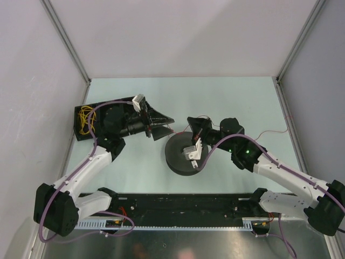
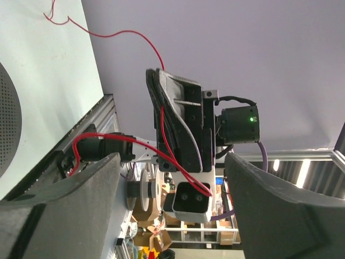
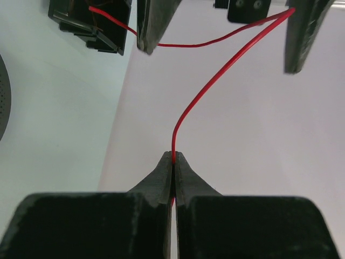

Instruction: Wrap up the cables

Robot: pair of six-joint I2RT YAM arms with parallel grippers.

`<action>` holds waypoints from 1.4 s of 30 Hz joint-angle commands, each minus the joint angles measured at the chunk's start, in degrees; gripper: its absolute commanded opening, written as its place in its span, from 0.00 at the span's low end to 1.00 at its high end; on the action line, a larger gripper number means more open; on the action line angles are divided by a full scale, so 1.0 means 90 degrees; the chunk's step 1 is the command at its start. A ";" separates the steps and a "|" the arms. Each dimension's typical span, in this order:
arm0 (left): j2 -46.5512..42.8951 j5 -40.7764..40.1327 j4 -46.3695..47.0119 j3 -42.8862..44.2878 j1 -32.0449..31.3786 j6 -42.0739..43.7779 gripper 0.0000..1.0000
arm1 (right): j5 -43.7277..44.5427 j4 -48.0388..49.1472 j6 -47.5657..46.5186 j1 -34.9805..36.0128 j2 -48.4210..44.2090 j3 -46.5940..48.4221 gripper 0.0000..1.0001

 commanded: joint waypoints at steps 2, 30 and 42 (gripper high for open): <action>0.0179 -0.0245 0.0795 0.0226 -0.0061 -0.0165 0.73 | 0.0069 0.0182 0.0044 0.0179 -0.0084 0.0027 0.00; 0.0258 -0.0211 0.2055 0.0702 0.0503 0.1255 0.00 | 0.0059 -0.0470 0.2518 0.0424 -0.0407 -0.0144 0.36; -0.0682 0.0696 -0.2665 0.2755 0.2218 0.5837 0.00 | -0.1703 -0.3367 0.5690 -0.2343 -0.0744 0.0605 0.64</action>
